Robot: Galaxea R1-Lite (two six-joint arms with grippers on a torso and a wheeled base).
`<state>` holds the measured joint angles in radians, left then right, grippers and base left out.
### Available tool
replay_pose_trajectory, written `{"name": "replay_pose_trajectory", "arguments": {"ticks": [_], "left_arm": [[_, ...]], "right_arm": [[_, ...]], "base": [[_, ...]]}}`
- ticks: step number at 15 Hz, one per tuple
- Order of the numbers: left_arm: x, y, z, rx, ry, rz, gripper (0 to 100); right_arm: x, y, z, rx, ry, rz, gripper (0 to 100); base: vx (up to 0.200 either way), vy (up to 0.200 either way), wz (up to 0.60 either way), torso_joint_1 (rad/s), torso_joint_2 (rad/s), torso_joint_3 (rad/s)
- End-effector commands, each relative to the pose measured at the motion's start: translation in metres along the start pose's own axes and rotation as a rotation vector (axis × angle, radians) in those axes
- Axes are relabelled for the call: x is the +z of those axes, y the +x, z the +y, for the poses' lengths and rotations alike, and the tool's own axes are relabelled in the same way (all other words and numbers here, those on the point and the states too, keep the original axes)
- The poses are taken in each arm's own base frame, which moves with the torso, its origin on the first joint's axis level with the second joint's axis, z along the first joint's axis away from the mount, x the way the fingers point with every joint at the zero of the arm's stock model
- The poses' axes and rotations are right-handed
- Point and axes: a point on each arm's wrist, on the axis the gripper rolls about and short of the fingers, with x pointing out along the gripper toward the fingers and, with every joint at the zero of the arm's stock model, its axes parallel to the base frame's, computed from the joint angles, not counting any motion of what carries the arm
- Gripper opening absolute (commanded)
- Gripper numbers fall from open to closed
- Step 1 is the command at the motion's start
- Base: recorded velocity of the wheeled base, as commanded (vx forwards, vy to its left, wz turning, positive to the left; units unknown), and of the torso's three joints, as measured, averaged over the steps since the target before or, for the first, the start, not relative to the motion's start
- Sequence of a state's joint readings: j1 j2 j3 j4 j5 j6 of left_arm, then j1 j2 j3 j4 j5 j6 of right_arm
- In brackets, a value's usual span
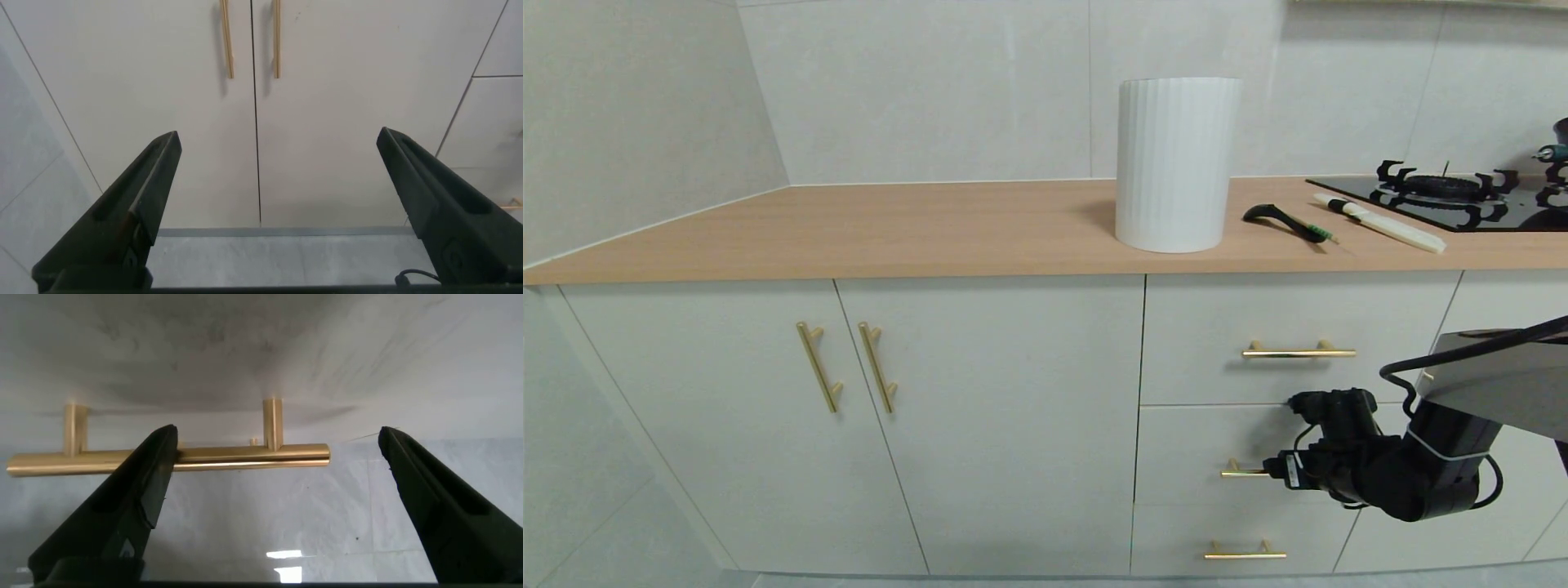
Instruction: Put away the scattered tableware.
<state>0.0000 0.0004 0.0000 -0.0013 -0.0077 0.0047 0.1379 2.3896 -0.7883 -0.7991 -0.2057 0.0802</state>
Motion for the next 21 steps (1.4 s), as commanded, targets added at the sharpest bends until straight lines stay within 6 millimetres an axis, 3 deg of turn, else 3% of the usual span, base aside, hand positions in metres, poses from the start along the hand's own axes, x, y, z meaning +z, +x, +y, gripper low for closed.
{"name": "replay_pose_trajectory", "arguments": {"ticks": [1, 14, 17, 18, 19, 21], "left_arm": [[0.000, 0.000, 0.000, 0.000, 0.000, -0.001, 100], [0.000, 0.000, 0.000, 0.000, 0.000, -0.001, 100], [0.000, 0.000, 0.000, 0.000, 0.000, -0.001, 100], [0.000, 0.000, 0.000, 0.000, 0.000, -0.001, 100], [0.000, 0.000, 0.000, 0.000, 0.000, -0.001, 100], [0.000, 0.000, 0.000, 0.000, 0.000, -0.001, 100]], "right_arm": [[-0.002, 0.002, 0.001, -0.002, -0.005, 0.009, 100], [-0.010, 0.001, 0.003, -0.002, -0.023, 0.038, 100], [0.001, -0.028, 0.003, 0.010, -0.035, 0.027, 100], [0.015, -0.061, 0.003, 0.030, -0.048, 0.044, 100], [0.021, -0.076, 0.002, 0.039, -0.055, 0.052, 100], [0.044, -0.134, -0.002, 0.087, -0.054, -0.004, 100]], "base": [[0.000, 0.000, 0.00, 0.000, 0.00, 0.000], [0.000, 0.000, 0.00, 0.000, 0.00, 0.000], [0.000, 0.000, 0.00, 0.000, 0.00, 0.000], [0.000, 0.000, 0.00, 0.000, 0.00, 0.000], [0.000, 0.000, 0.00, 0.000, 0.00, 0.000], [0.000, 0.000, 0.00, 0.000, 0.00, 0.000]]}}
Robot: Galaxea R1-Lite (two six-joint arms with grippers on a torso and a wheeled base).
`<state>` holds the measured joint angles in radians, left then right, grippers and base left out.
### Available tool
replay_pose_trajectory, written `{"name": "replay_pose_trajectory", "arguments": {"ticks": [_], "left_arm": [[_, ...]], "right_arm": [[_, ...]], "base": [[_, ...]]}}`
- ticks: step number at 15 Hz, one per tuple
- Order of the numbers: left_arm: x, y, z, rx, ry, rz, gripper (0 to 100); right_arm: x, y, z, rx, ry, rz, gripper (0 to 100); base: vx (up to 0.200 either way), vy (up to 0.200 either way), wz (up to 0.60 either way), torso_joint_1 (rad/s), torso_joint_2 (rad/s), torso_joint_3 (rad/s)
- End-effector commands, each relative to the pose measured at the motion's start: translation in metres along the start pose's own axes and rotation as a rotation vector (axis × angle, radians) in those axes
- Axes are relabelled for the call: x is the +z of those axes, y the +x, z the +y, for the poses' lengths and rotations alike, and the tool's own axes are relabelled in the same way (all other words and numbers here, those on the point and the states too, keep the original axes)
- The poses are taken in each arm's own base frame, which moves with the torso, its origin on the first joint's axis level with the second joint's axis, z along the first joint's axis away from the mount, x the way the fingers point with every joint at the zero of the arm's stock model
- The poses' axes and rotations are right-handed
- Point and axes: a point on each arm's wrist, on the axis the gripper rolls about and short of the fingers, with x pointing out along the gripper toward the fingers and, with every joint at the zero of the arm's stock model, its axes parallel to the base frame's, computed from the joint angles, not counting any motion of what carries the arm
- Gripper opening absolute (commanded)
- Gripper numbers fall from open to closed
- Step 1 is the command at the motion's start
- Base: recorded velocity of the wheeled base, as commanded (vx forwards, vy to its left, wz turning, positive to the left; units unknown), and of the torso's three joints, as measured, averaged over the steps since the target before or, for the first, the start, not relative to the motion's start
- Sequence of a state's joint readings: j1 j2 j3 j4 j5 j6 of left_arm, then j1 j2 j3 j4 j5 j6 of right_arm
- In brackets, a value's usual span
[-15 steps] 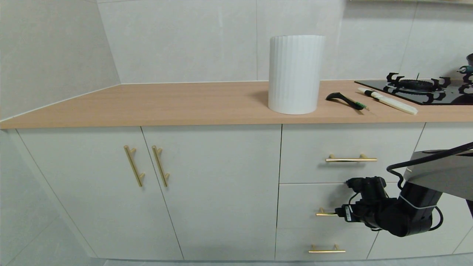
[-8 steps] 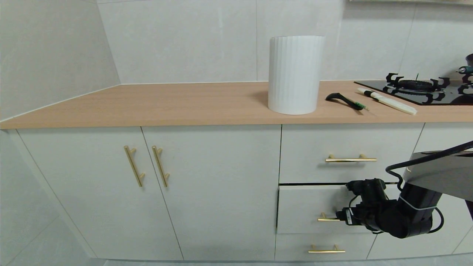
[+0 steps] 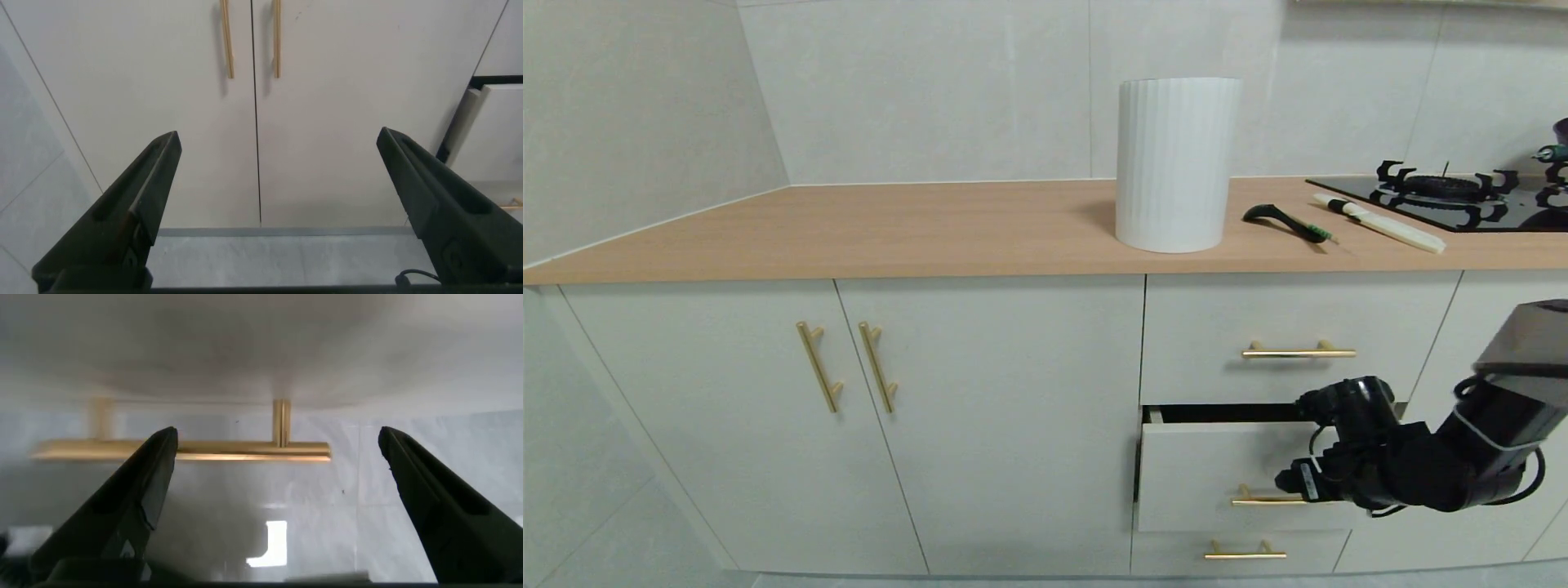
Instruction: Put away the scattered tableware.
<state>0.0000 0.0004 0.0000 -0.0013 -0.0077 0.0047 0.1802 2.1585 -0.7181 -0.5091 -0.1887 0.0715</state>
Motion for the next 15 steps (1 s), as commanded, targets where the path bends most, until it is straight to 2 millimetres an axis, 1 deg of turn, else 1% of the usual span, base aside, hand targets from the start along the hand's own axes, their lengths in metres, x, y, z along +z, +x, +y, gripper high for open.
{"name": "replay_pose_trajectory", "arguments": {"ticks": [1, 2, 4, 5, 6, 8, 9, 10, 11, 12, 15], "left_arm": [[0.000, 0.000, 0.000, 0.000, 0.000, -0.001, 100], [0.000, 0.000, 0.000, 0.000, 0.000, -0.001, 100], [0.000, 0.000, 0.000, 0.000, 0.000, -0.001, 100], [0.000, 0.000, 0.000, 0.000, 0.000, -0.001, 100], [0.000, 0.000, 0.000, 0.000, 0.000, -0.001, 100], [0.000, 0.000, 0.000, 0.000, 0.000, -0.001, 100], [0.000, 0.000, 0.000, 0.000, 0.000, -0.001, 100], [0.000, 0.000, 0.000, 0.000, 0.000, -0.001, 100], [0.000, 0.000, 0.000, 0.000, 0.000, -0.001, 100], [0.000, 0.000, 0.000, 0.000, 0.000, -0.001, 100], [0.000, 0.000, 0.000, 0.000, 0.000, -0.001, 100]], "right_arm": [[0.030, -0.101, -0.007, 0.057, 0.009, -0.165, 100], [0.035, -0.120, -0.006, 0.073, 0.009, -0.218, 100], [0.037, -0.138, -0.002, 0.097, 0.004, -0.276, 100], [0.037, -0.139, 0.004, 0.112, -0.007, -0.279, 100], [0.037, -0.136, 0.006, 0.114, -0.009, -0.275, 100], [0.036, -0.106, 0.012, 0.108, -0.013, -0.247, 100], [0.034, -0.088, 0.017, 0.104, -0.015, -0.235, 100], [0.033, -0.075, 0.019, 0.100, -0.006, -0.235, 100], [0.033, -0.071, 0.020, 0.101, 0.002, -0.234, 100], [0.031, -0.057, 0.024, 0.105, 0.039, -0.236, 100], [0.029, -0.042, 0.026, 0.100, 0.043, -0.231, 100]], "base": [[0.000, 0.000, 0.00, 0.000, 0.00, 0.000], [0.000, 0.000, 0.00, 0.000, 0.00, 0.000], [0.000, 0.000, 0.00, 0.000, 0.00, 0.000], [0.000, 0.000, 0.00, 0.000, 0.00, 0.000], [0.000, 0.000, 0.00, 0.000, 0.00, 0.000], [0.000, 0.000, 0.00, 0.000, 0.00, 0.000], [0.000, 0.000, 0.00, 0.000, 0.00, 0.000], [0.000, 0.000, 0.00, 0.000, 0.00, 0.000], [0.000, 0.000, 0.00, 0.000, 0.00, 0.000], [0.000, 0.000, 0.00, 0.000, 0.00, 0.000], [0.000, 0.000, 0.00, 0.000, 0.00, 0.000]]}}
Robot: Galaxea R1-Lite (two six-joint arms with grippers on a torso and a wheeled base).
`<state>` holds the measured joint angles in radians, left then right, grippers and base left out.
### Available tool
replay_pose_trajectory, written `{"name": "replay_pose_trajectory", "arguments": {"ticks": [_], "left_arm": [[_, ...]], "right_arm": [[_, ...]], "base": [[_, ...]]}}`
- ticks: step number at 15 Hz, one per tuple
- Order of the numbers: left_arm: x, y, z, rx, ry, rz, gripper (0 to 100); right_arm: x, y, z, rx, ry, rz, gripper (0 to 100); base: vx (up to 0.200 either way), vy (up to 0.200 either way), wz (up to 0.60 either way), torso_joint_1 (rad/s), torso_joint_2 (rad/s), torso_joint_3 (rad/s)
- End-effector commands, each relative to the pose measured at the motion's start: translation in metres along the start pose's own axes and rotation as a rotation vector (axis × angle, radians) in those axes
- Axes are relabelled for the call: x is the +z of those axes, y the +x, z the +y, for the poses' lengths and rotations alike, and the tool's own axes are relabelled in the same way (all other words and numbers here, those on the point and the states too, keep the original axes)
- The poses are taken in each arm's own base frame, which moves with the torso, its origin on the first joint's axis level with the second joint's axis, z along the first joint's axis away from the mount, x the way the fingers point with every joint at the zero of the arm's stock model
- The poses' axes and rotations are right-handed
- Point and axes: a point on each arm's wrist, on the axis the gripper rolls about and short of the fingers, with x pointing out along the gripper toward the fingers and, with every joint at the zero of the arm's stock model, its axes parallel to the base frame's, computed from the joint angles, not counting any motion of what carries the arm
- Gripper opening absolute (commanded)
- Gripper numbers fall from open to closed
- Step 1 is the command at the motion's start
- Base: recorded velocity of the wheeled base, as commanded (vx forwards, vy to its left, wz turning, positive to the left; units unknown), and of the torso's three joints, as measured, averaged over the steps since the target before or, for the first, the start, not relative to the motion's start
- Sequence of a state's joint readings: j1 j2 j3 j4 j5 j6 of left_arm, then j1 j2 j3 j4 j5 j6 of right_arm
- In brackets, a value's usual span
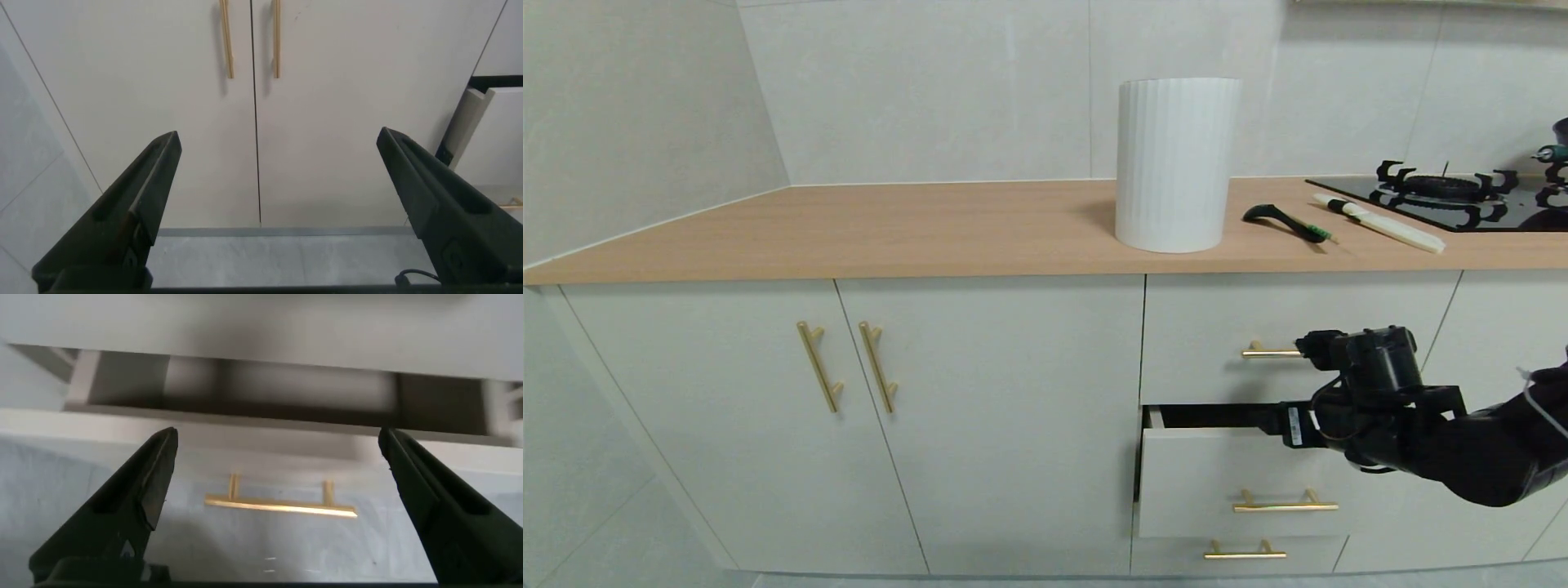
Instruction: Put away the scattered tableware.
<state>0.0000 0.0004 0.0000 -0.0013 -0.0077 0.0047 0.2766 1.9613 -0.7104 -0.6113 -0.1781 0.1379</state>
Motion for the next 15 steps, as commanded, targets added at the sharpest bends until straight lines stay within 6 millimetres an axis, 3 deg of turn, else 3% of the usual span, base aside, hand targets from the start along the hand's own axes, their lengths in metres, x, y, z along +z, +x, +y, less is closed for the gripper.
{"name": "replay_pose_trajectory", "arguments": {"ticks": [1, 7, 15], "left_arm": [[0.000, 0.000, 0.000, 0.000, 0.000, -0.001, 100], [0.000, 0.000, 0.000, 0.000, 0.000, -0.001, 100], [0.000, 0.000, 0.000, 0.000, 0.000, -0.001, 100]], "right_arm": [[-0.016, 0.021, 0.001, -0.013, -0.005, 0.049, 100], [-0.023, 0.044, 0.002, -0.058, 0.006, 0.011, 100], [-0.024, 0.044, 0.001, -0.063, 0.017, 0.025, 100]], "base": [[0.000, 0.000, 0.00, 0.000, 0.00, 0.000], [0.000, 0.000, 0.00, 0.000, 0.00, 0.000], [0.000, 0.000, 0.00, 0.000, 0.00, 0.000]]}}
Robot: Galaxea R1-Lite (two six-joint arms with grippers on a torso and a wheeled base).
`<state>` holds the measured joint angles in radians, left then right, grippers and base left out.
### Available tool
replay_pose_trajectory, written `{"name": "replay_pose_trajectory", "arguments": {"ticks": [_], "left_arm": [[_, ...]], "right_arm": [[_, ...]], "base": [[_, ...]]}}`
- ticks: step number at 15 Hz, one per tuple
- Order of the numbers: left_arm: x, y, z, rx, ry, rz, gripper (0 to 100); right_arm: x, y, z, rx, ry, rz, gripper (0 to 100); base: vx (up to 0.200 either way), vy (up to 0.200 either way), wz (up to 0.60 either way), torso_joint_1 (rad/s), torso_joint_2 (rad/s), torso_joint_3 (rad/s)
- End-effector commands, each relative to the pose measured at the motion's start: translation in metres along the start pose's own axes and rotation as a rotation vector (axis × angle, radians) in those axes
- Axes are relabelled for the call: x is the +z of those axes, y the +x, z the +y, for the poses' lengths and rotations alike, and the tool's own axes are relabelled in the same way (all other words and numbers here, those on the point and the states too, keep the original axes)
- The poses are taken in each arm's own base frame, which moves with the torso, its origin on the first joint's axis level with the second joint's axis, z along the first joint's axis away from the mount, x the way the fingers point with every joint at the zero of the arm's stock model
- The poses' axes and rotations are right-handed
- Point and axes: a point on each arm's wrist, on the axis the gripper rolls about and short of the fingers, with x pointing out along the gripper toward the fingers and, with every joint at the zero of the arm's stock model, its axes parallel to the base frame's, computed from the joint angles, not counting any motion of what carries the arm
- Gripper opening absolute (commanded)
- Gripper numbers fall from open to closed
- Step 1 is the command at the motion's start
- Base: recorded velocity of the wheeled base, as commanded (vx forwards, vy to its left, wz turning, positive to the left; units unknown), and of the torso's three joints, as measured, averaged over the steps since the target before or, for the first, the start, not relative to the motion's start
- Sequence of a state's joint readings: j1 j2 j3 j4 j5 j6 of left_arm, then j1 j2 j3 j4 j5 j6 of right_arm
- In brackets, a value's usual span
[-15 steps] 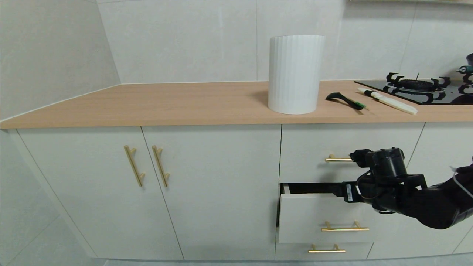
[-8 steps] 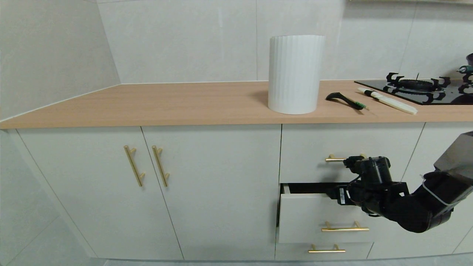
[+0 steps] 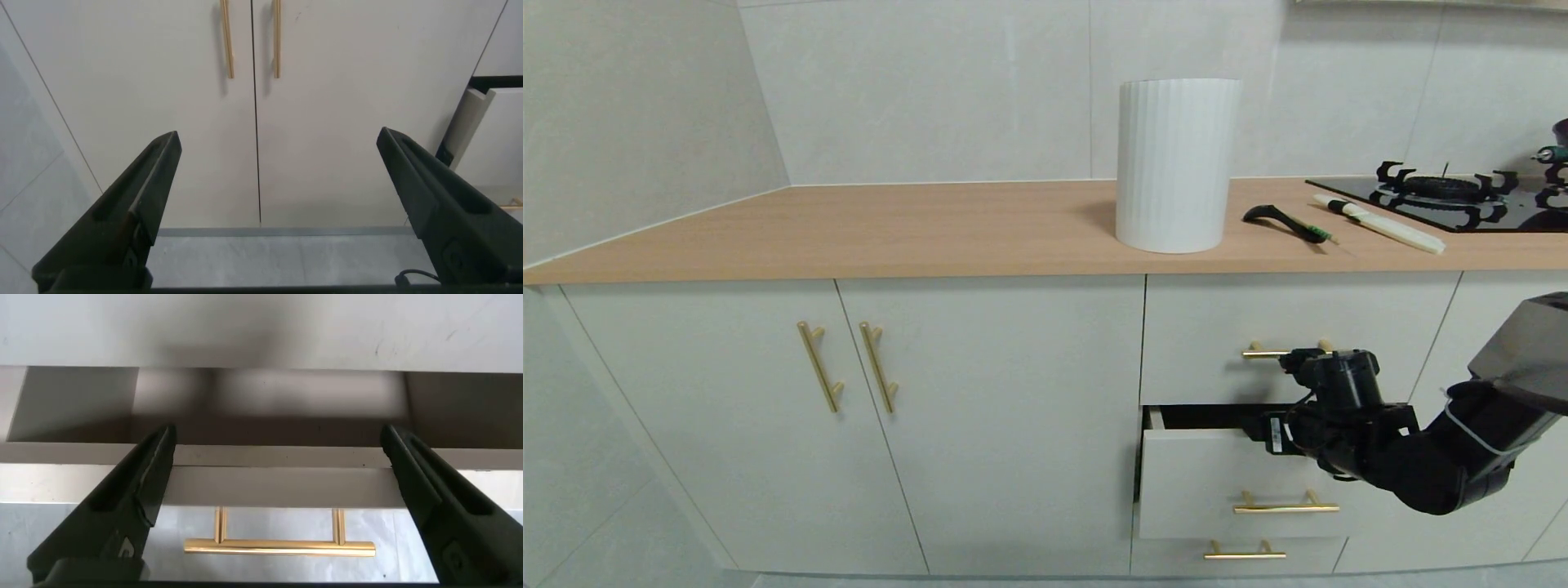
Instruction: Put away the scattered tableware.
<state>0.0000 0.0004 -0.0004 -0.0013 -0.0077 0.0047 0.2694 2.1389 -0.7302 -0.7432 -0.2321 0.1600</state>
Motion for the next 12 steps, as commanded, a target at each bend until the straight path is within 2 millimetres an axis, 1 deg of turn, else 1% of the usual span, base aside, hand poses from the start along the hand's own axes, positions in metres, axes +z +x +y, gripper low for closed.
{"name": "replay_pose_trajectory", "arguments": {"ticks": [1, 2, 4, 7, 12], "left_arm": [[0.000, 0.000, 0.000, 0.000, 0.000, 0.000, 100], [0.000, 0.000, 0.000, 0.000, 0.000, 0.000, 100], [0.000, 0.000, 0.000, 0.000, 0.000, 0.000, 100], [0.000, 0.000, 0.000, 0.000, 0.000, 0.000, 100], [0.000, 0.000, 0.000, 0.000, 0.000, 0.000, 100]], "right_arm": [[-0.002, -0.001, 0.000, -0.001, -0.006, 0.011, 100], [-0.002, -0.001, 0.000, -0.001, -0.007, 0.012, 100], [-0.001, -0.008, -0.002, -0.005, -0.017, 0.049, 100], [0.004, -0.021, -0.004, -0.003, -0.026, 0.083, 100], [0.012, -0.059, -0.011, 0.019, -0.097, 0.172, 100]], "base": [[0.000, 0.000, 0.00, 0.000, 0.00, 0.000], [0.000, 0.000, 0.00, 0.000, 0.00, 0.000], [0.000, 0.000, 0.00, 0.000, 0.00, 0.000], [0.000, 0.000, 0.00, 0.000, 0.00, 0.000], [0.000, 0.000, 0.00, 0.000, 0.00, 0.000]]}}
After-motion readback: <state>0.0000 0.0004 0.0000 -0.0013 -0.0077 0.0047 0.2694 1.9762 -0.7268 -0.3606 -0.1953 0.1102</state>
